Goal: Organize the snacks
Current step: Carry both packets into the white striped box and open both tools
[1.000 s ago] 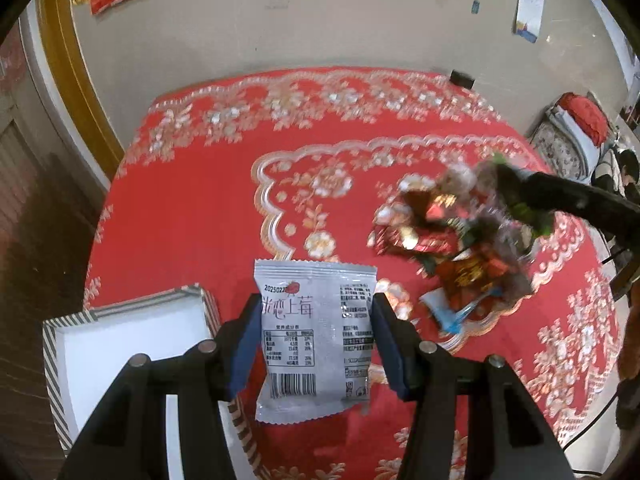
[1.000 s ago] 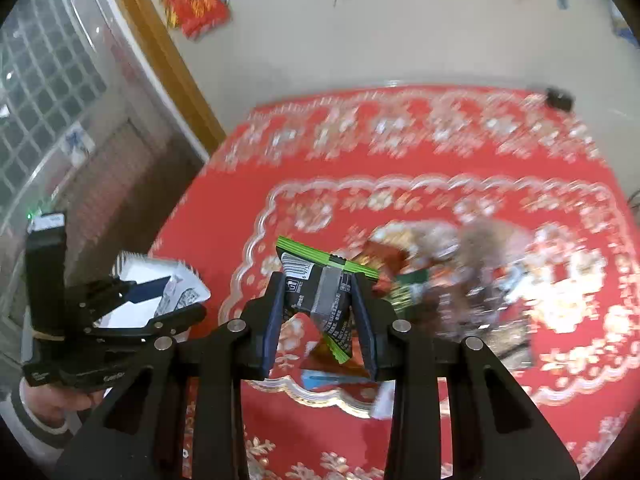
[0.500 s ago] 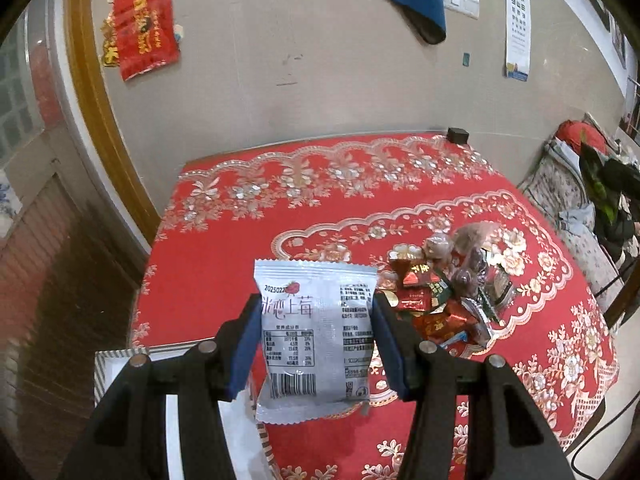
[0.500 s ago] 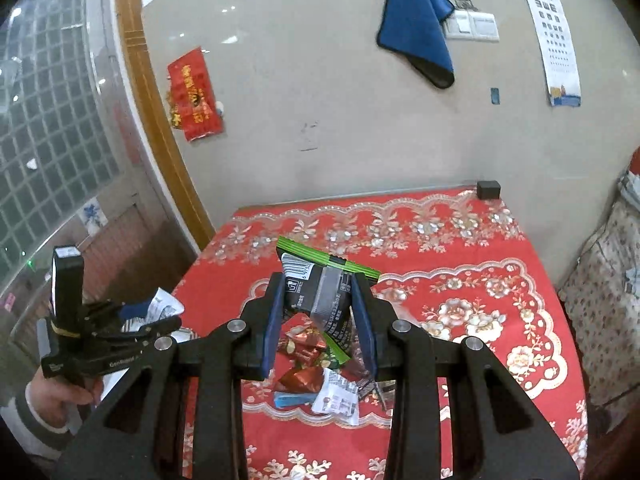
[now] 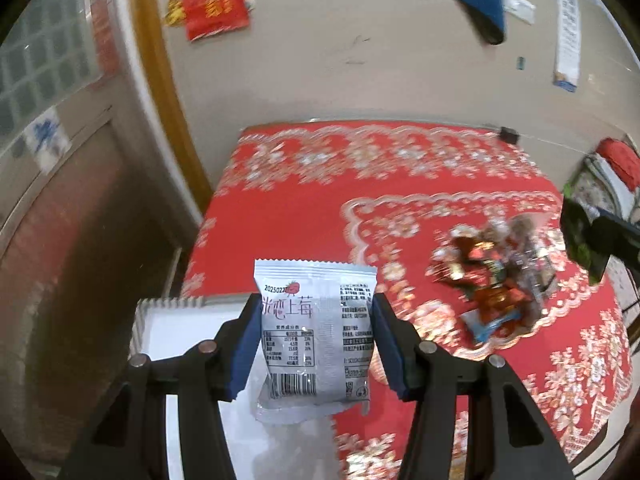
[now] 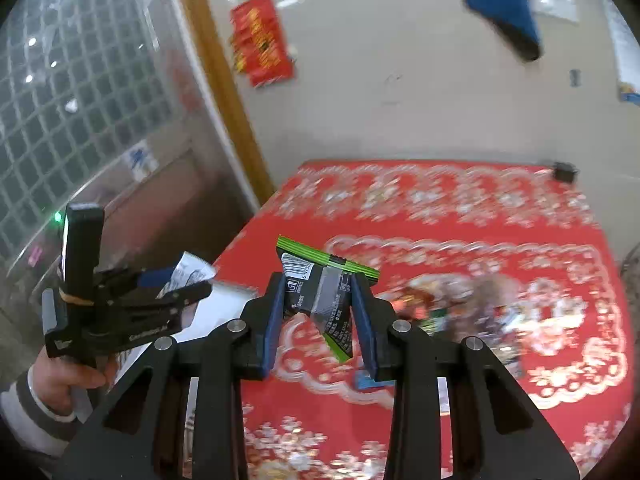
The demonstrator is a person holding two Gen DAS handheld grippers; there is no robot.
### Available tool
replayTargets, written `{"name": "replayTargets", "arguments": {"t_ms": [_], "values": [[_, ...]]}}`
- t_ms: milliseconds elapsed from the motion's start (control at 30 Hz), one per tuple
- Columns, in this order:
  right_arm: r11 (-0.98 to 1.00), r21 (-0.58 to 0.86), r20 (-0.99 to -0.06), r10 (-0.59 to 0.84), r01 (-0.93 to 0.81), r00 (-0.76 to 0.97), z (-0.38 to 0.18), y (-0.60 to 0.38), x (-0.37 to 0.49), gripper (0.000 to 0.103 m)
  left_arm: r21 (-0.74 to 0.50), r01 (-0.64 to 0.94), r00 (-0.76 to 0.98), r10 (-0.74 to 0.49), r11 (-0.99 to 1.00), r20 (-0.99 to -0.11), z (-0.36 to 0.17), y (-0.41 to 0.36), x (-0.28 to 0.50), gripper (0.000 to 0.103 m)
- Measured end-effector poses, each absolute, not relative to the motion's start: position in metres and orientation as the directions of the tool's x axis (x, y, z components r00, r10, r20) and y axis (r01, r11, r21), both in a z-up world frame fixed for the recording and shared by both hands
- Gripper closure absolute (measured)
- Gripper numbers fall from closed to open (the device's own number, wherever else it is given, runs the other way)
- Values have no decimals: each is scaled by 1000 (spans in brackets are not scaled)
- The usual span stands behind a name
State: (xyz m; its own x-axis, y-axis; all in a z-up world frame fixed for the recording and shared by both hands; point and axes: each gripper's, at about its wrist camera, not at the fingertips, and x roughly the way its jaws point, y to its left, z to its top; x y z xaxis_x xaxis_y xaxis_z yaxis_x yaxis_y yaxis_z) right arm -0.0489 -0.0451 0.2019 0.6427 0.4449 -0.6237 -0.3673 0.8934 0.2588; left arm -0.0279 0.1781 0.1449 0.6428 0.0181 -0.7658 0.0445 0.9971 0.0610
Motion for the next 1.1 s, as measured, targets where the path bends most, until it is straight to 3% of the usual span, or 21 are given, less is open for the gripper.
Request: {"name": "replayTargets", "arguments": {"t_ms": [500,967,1100], "values": [[772,293,-706,573,-564,416,129,103,-14,71,43,-191,500,135,981,-856,72,278,-21,47],[771,222,-822,477,-597,310,54,180,25,71,8,-292,434,139,956,-890,27,323,3,47],[773,216,-841,457,-596,288,42,188,30,70,21,-299,412,149,954,-899,22,324,4,40]]}}
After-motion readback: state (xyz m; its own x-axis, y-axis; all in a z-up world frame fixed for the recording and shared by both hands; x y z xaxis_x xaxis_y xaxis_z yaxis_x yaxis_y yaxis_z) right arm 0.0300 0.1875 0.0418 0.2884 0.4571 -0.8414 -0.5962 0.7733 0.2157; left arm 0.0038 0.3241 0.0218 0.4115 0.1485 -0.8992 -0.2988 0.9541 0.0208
